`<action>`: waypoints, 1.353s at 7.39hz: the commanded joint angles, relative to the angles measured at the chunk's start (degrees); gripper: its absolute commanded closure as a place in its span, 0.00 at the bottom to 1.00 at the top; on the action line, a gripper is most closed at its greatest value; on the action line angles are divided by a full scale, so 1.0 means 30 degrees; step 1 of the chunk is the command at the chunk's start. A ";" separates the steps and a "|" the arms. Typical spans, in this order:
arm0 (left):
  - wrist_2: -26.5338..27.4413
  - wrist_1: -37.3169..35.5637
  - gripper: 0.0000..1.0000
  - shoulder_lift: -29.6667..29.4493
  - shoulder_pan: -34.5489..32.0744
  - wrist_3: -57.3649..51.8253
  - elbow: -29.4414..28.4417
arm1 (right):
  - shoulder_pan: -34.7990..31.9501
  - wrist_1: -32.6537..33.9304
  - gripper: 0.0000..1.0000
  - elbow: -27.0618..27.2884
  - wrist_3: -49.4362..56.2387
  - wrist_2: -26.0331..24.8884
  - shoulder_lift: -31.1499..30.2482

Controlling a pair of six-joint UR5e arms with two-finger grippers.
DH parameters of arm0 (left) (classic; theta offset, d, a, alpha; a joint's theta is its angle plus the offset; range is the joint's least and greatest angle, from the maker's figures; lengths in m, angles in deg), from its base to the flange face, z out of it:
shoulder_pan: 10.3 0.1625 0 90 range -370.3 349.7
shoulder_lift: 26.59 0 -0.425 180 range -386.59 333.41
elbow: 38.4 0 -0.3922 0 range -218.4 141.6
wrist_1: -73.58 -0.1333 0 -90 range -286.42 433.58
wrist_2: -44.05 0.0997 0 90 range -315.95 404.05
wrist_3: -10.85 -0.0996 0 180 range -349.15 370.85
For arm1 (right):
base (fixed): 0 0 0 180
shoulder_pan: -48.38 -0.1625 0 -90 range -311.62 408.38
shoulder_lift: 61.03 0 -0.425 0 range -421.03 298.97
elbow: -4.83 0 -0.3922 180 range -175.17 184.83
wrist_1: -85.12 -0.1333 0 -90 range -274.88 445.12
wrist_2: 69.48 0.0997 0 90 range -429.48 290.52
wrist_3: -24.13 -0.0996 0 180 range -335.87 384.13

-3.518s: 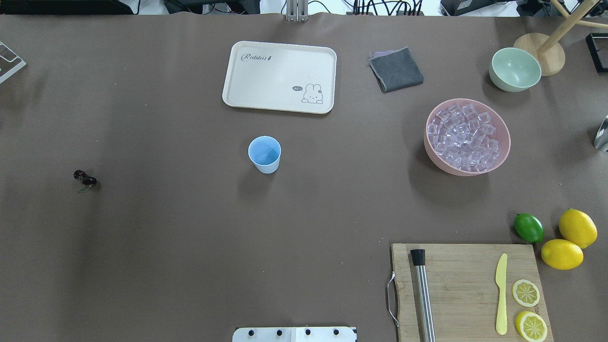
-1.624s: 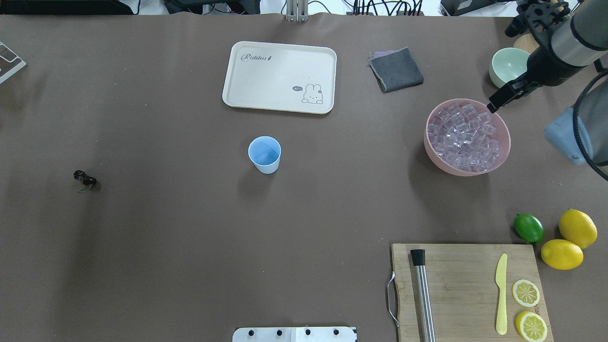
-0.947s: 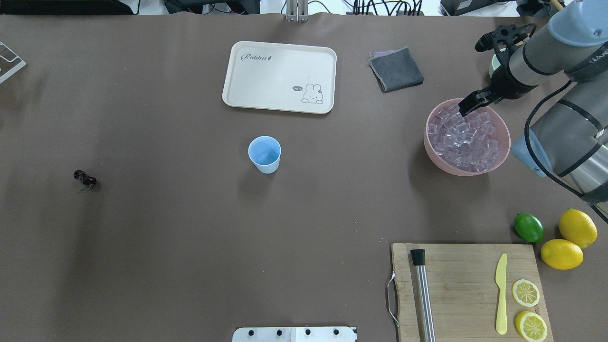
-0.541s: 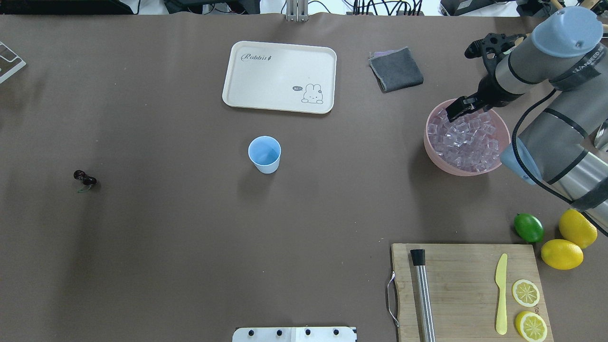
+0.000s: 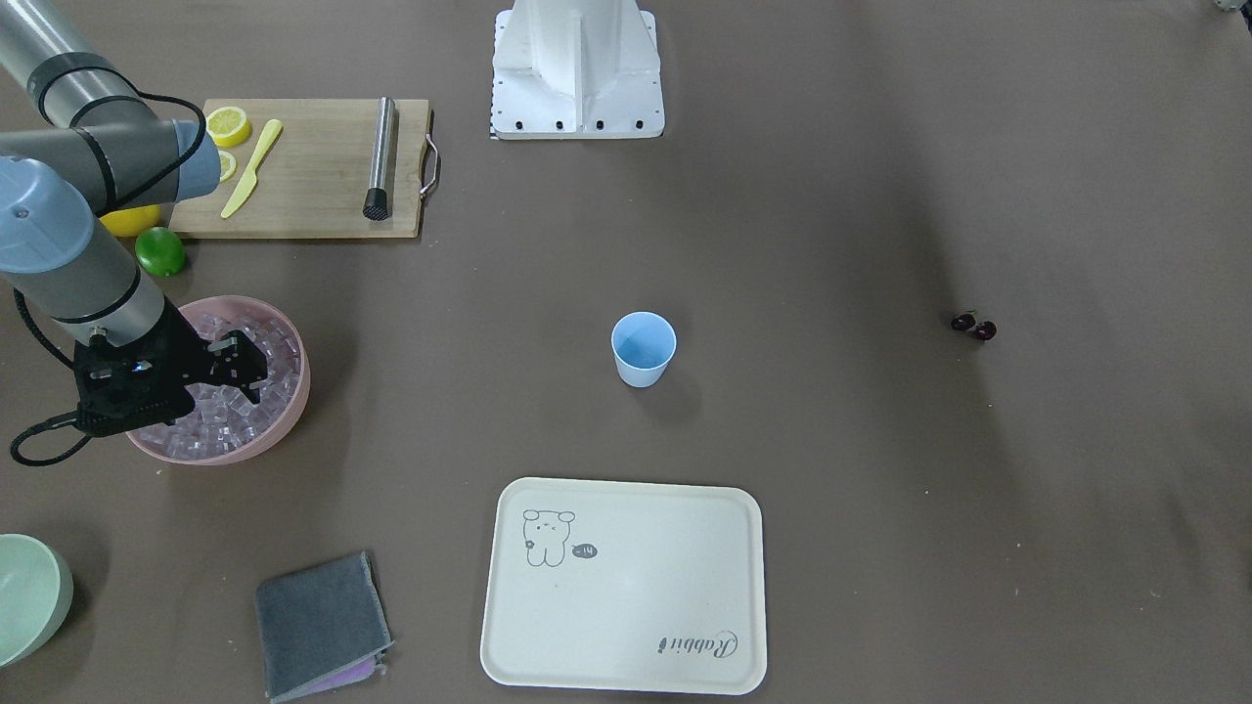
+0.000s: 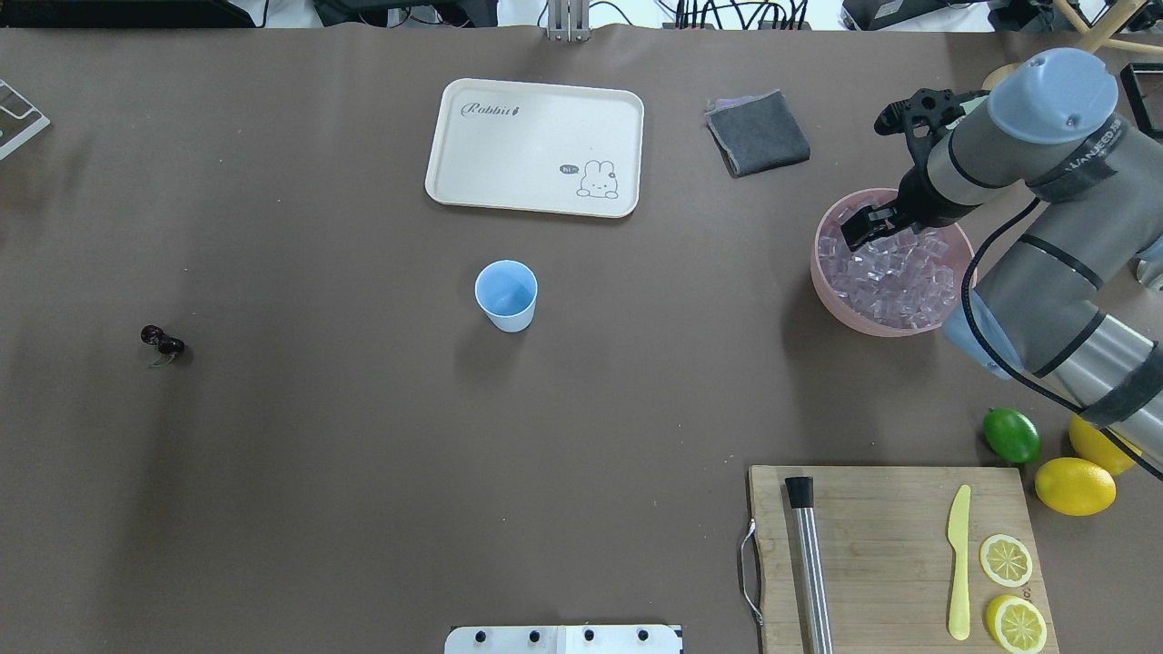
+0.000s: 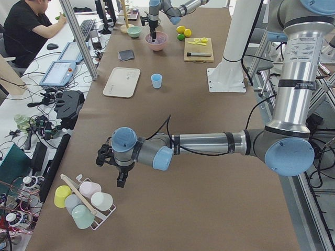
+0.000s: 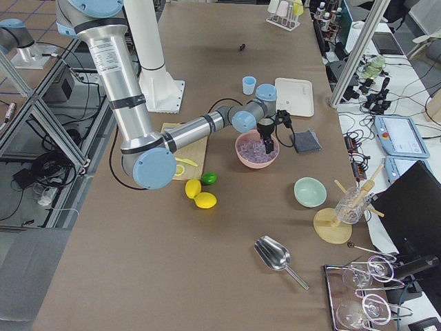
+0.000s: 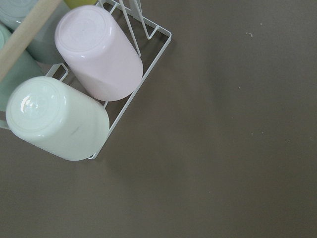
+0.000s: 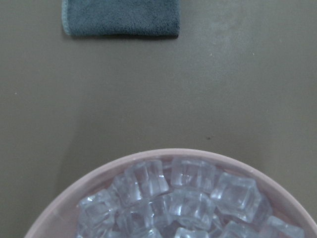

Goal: Put ice and cherries in cup
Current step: 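Reach the right gripper into the pink bowl and grasp an ice cube, then carry the ice cube with the right gripper over the blue cup and release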

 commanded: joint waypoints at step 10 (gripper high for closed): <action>-0.0016 0.0029 0.02 0.0000 -0.0008 0.0025 -0.0168 | -0.0164 0.6538 0.83 0.2275 -0.0174 0.1554 0.3637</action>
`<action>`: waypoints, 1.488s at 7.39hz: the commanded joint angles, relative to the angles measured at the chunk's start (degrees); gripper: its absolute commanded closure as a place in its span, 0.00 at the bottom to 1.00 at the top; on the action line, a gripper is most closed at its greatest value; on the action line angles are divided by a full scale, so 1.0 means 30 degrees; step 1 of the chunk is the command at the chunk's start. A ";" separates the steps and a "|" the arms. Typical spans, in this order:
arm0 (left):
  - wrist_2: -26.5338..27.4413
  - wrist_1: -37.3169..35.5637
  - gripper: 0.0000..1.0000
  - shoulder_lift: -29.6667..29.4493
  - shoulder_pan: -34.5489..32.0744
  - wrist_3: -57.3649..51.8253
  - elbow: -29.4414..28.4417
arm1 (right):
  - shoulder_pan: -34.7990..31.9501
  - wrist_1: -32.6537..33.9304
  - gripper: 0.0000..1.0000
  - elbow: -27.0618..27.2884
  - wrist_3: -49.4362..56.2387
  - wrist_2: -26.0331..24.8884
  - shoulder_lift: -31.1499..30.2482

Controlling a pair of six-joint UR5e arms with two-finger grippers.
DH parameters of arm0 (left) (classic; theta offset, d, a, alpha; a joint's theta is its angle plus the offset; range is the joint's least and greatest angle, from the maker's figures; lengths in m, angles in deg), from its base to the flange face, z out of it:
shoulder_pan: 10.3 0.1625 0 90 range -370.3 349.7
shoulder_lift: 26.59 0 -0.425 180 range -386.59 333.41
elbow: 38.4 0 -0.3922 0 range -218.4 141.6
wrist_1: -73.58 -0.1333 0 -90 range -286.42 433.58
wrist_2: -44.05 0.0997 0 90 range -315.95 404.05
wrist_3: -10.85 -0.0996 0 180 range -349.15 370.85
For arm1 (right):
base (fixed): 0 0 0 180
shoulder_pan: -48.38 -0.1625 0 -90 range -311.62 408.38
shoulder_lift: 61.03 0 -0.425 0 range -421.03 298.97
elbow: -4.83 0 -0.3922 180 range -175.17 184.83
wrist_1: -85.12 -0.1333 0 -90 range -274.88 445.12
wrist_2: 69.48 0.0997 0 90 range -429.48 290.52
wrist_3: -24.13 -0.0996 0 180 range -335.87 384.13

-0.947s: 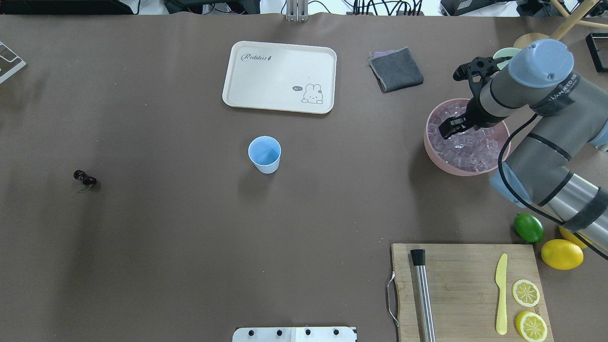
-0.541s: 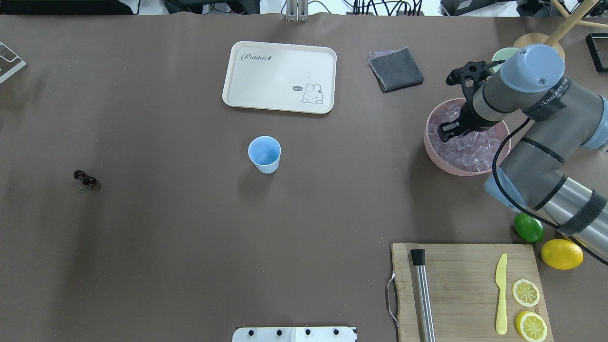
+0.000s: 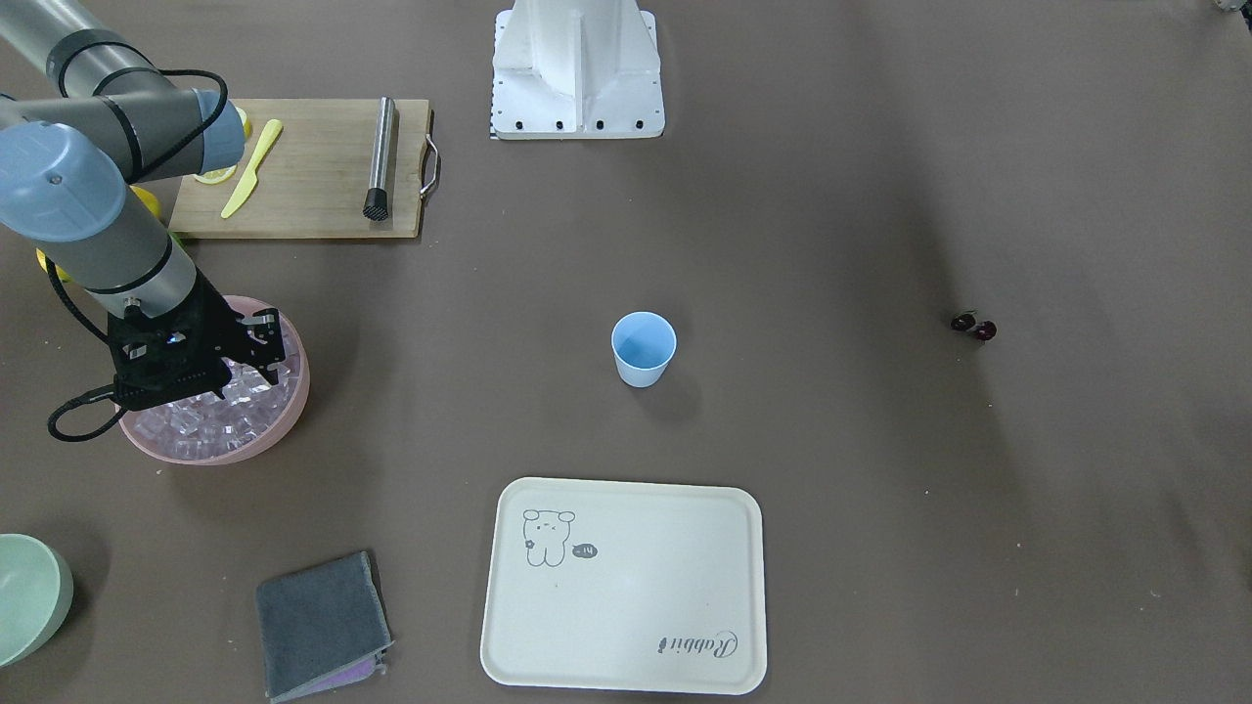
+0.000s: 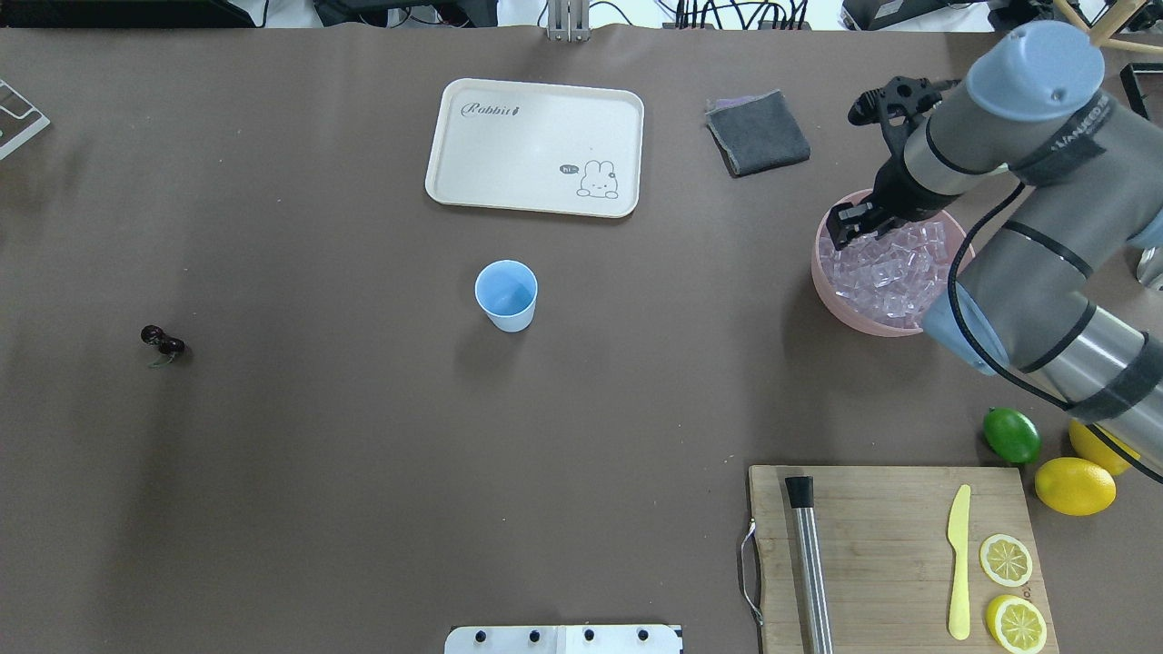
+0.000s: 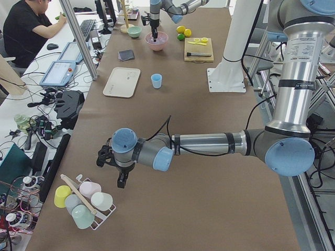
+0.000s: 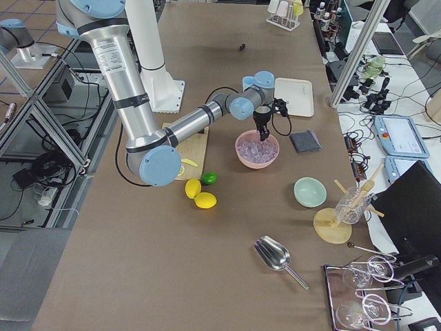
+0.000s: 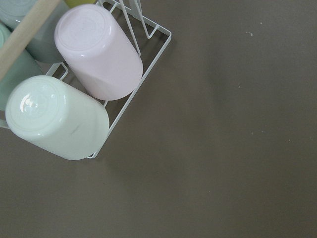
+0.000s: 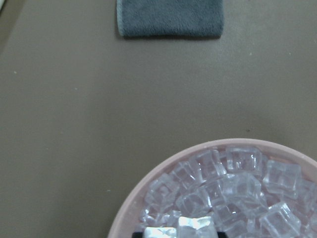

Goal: Put ice and cherries in cup
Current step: 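Carry the ice cube with the right gripper over the blue cup and release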

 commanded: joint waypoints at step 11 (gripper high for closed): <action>0.0000 -0.0007 0.02 -0.0111 -0.0002 0.0063 -0.0015 | 0.7107 0.2140 0.22 -0.8799 -1.1388 -0.4822 1.3526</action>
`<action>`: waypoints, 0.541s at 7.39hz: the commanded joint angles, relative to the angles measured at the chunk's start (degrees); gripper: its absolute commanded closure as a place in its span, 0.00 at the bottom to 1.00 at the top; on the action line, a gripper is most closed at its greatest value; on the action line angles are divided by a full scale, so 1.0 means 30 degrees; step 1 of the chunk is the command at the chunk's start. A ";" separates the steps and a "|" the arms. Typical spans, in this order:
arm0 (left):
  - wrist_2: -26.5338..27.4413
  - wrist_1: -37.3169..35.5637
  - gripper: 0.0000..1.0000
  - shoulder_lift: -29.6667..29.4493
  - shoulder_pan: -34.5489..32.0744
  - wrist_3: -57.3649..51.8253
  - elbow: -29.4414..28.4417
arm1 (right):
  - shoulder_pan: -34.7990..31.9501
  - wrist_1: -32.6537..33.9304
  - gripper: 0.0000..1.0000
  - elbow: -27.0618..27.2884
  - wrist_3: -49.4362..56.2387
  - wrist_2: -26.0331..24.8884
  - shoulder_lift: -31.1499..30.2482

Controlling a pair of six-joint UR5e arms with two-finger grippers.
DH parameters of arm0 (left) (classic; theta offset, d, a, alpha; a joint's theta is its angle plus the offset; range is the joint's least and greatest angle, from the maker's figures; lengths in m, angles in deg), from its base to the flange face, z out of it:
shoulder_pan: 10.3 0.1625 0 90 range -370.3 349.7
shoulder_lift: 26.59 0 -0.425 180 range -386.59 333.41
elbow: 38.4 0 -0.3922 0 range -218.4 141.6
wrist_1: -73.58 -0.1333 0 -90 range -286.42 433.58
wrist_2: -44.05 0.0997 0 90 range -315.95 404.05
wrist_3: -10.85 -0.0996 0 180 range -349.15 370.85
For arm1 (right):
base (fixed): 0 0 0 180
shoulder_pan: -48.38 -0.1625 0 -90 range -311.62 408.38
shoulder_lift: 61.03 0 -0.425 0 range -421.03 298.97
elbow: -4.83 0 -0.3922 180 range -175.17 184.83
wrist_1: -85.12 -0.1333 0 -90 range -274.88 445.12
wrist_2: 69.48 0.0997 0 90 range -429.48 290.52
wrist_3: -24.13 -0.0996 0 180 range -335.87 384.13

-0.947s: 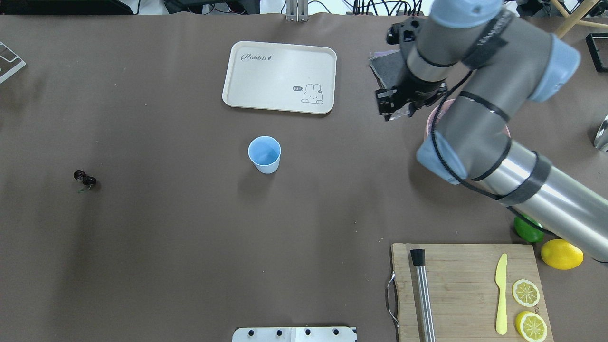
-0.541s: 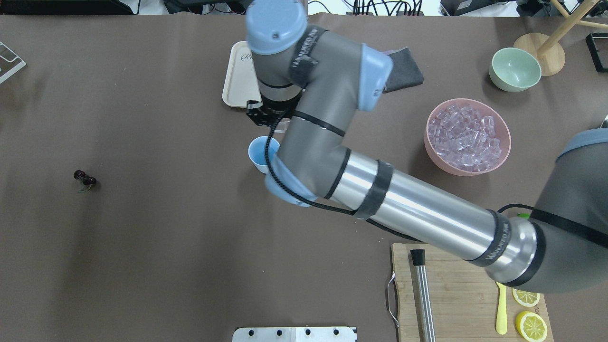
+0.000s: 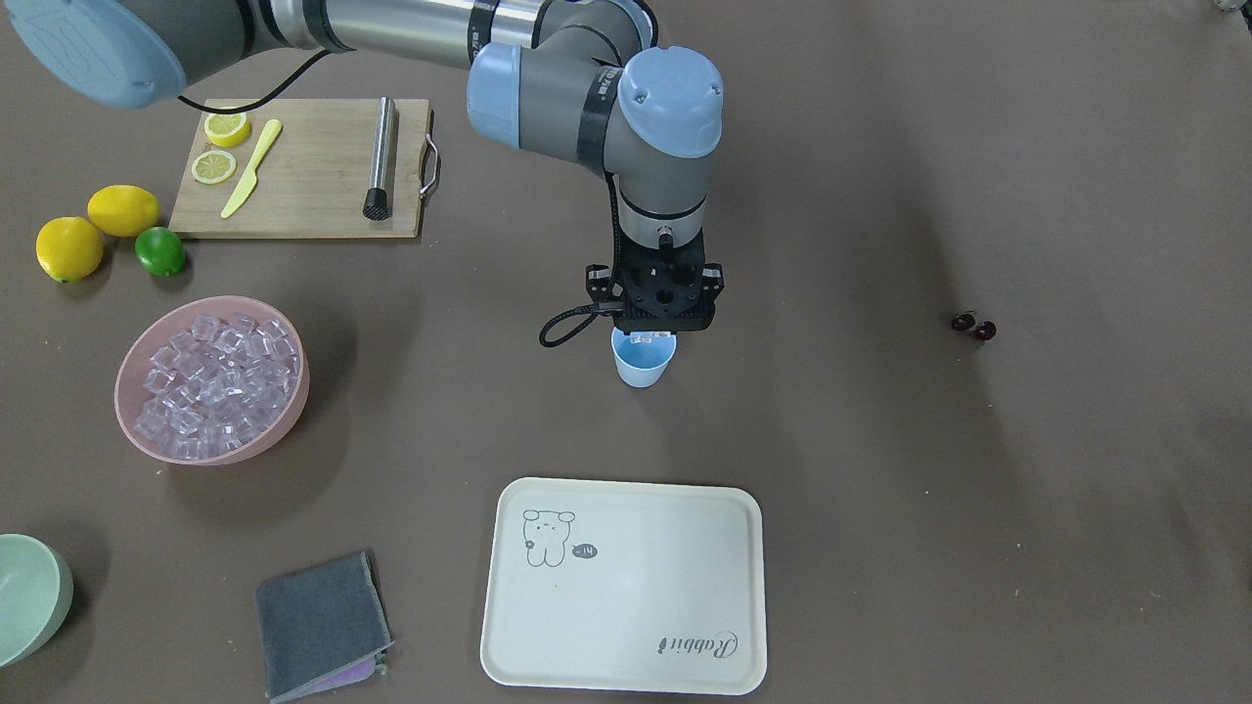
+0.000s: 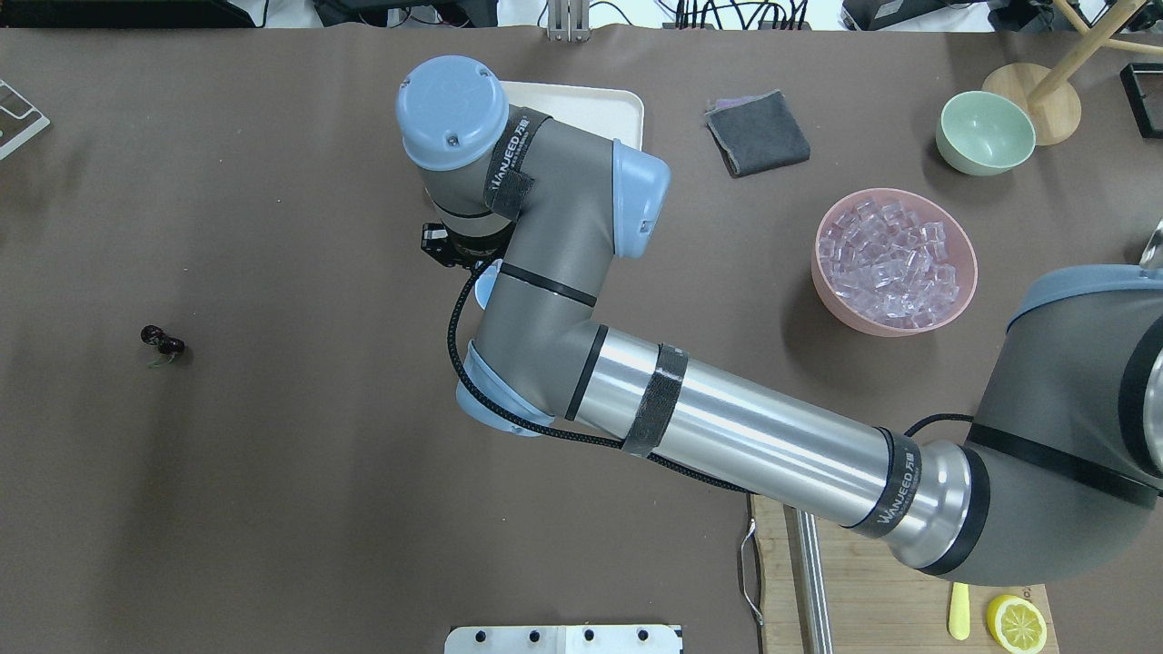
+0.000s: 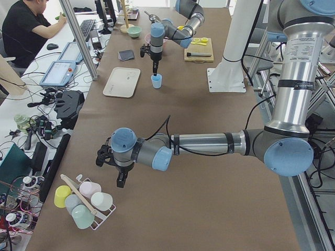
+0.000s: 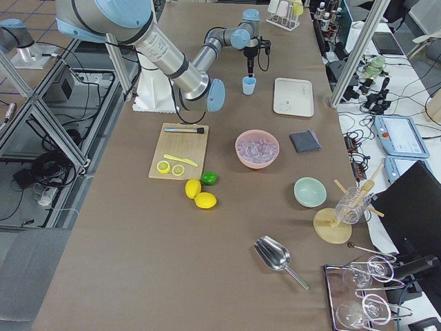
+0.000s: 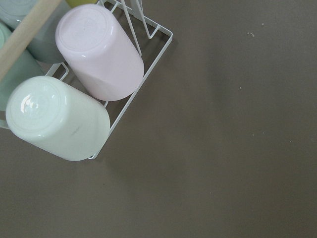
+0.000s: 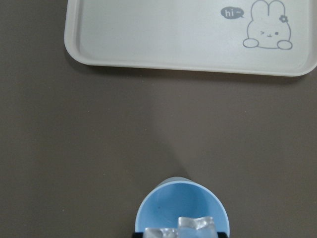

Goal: Put ice and cherries in cup
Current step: 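Carry the ice cube with the right gripper over the blue cup and release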

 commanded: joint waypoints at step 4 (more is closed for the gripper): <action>0.0000 0.0000 0.02 0.0086 -0.0024 0.0000 -0.0029 | -0.1242 0.1374 0.01 0.5500 0.2574 0.0809 -0.4176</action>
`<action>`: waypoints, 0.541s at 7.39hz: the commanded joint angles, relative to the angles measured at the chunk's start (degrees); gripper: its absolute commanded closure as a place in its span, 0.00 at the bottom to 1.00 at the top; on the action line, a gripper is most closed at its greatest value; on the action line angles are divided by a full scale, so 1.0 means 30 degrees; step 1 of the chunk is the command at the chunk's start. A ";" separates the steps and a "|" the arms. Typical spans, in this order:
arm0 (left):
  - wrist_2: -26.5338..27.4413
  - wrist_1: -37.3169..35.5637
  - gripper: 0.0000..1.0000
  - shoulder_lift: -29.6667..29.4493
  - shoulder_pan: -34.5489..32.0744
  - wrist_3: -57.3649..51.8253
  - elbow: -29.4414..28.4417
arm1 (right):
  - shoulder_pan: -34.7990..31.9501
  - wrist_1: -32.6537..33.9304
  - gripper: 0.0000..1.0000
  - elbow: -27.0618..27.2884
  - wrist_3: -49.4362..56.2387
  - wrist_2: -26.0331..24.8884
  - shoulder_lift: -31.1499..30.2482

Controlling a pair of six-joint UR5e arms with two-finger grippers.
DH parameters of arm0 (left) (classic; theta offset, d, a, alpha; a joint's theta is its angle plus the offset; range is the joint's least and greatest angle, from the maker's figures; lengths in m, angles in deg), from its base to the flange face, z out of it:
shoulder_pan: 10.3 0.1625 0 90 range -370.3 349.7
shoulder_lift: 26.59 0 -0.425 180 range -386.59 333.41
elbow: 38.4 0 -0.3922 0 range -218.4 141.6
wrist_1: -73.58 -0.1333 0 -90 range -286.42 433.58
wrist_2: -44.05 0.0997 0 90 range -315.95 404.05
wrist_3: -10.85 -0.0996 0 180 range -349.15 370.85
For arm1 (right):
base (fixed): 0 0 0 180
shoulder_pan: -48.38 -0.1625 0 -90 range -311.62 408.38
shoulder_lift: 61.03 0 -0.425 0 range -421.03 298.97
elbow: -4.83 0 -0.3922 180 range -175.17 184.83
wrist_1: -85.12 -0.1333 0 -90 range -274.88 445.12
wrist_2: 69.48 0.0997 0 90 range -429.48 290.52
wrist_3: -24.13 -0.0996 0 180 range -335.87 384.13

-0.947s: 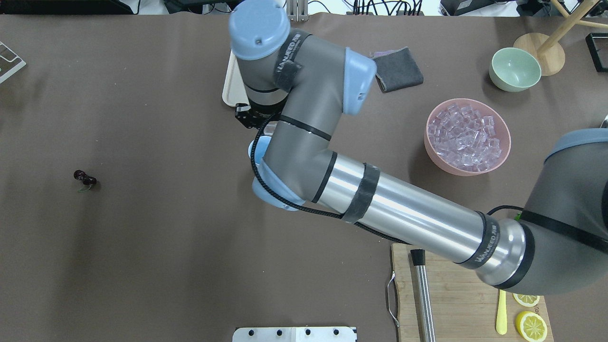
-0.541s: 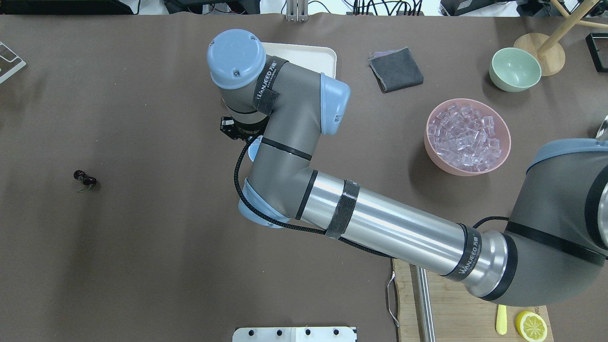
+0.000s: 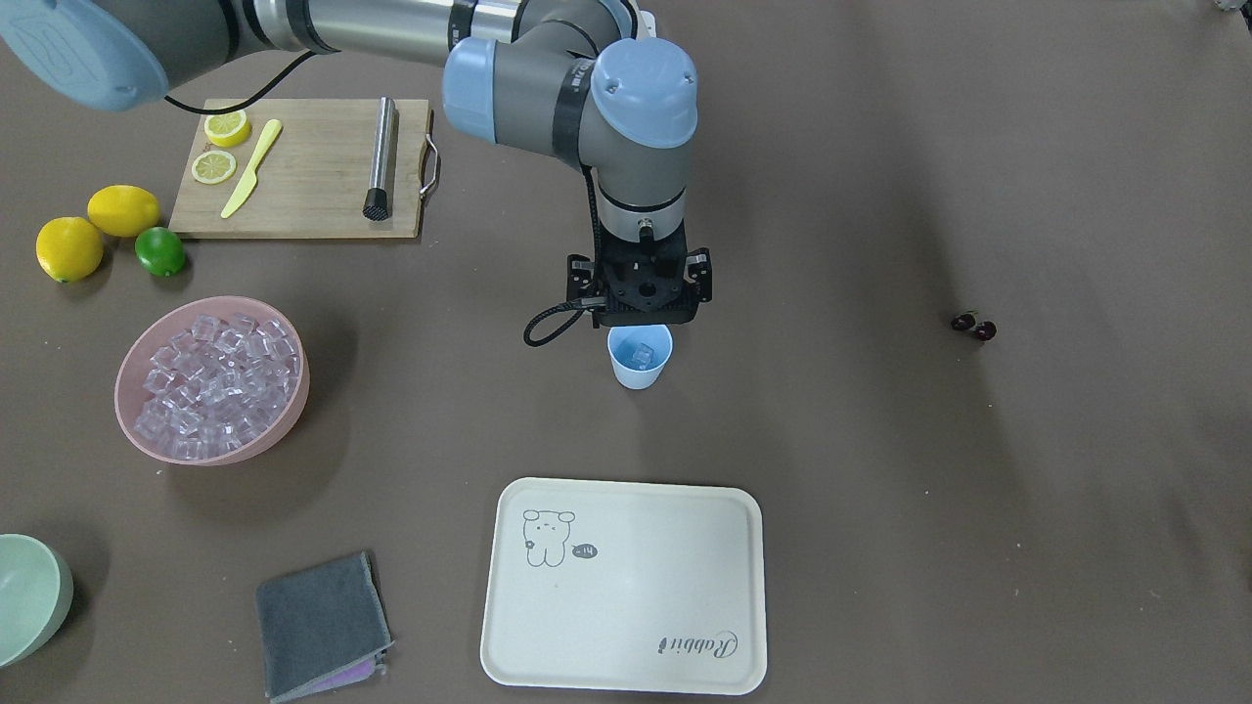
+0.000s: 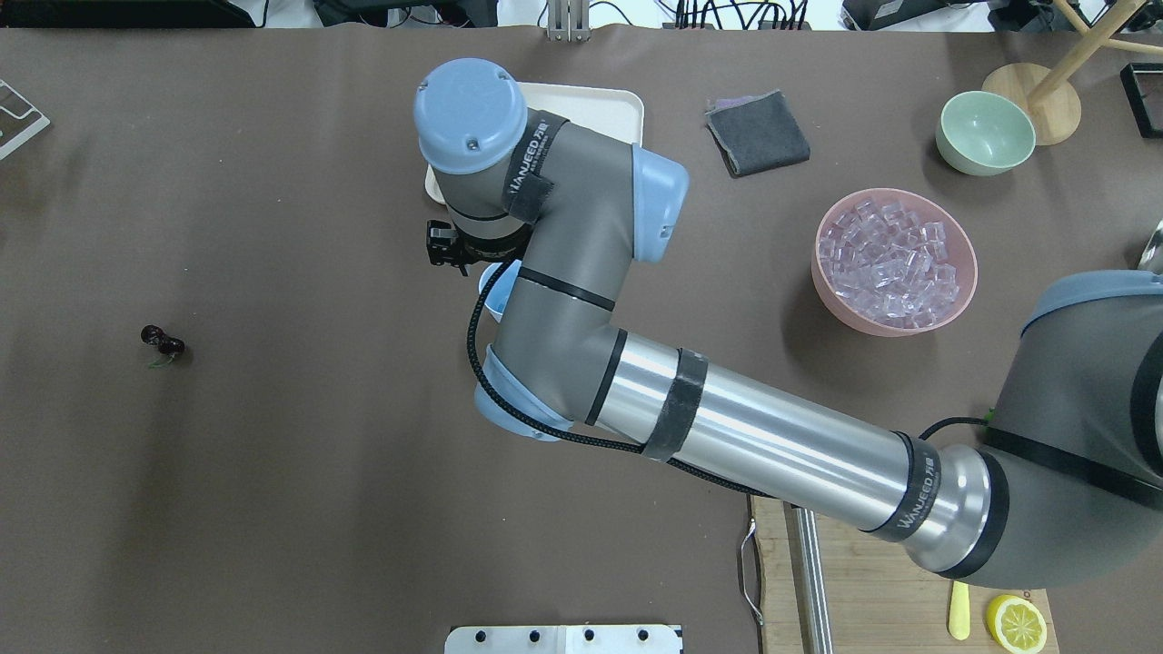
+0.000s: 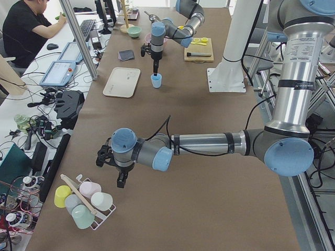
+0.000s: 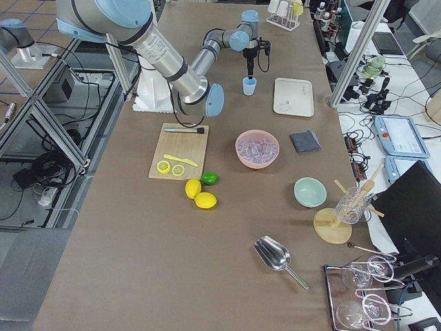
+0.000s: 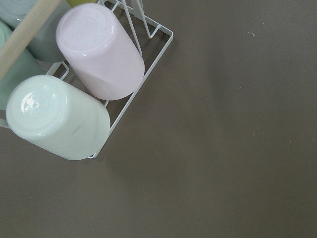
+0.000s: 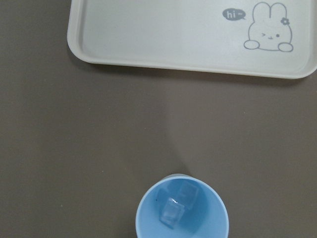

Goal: Put ice and cherries in cup
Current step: 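Return the right gripper to the pink bowl and grasp another ice cube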

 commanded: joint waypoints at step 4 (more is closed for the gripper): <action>-0.0058 0.0029 0.02 0.0222 0.0020 -0.0030 0.0068 | -0.4829 0.2750 0.01 0.8719 0.9863 0.2036 -1.0972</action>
